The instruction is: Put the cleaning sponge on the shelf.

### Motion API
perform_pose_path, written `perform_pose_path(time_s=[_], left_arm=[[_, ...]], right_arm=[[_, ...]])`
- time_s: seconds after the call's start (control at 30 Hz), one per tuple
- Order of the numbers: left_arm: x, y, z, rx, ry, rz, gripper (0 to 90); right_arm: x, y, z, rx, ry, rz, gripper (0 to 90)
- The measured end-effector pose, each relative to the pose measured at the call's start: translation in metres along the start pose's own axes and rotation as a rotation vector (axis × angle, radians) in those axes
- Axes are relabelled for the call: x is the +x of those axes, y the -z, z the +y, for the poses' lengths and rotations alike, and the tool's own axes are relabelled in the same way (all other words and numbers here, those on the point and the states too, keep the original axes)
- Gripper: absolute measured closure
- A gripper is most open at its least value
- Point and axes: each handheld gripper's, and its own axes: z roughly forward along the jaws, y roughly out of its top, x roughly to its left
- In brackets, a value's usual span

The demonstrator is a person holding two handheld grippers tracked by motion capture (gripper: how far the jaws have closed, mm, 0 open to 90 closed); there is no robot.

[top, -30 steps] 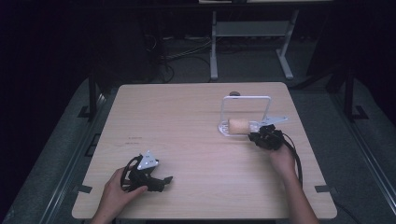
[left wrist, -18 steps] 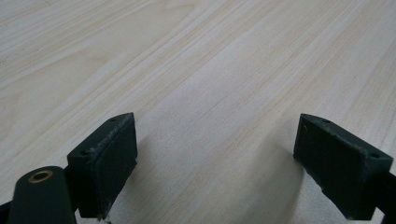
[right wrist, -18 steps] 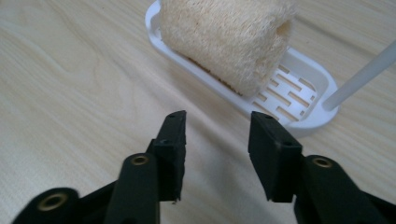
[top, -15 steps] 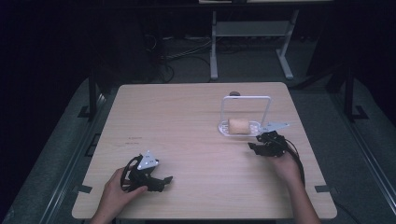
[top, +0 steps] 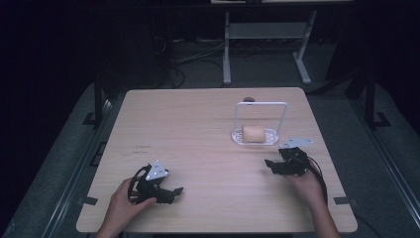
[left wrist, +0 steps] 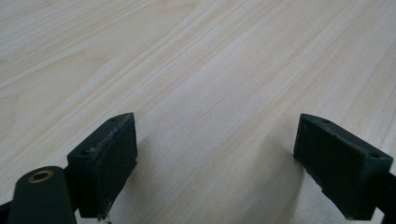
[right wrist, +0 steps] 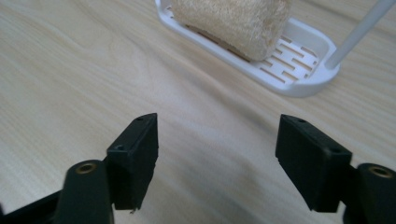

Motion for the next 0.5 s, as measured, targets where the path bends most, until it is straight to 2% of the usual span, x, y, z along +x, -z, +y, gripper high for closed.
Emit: perform_pose_path(time_s=[0.4,0.5], left_arm=[[0.000,0.000,0.000,0.000,0.000,0.000,12.9],[0.000,0.000,0.000,0.000,0.000,0.001,12.9]], right_arm=[[0.003,0.021,-0.032,0.009,-0.061,-0.005,19.3],[0.005,0.027,-0.044,0.024,-0.065,-0.023,17.2]])
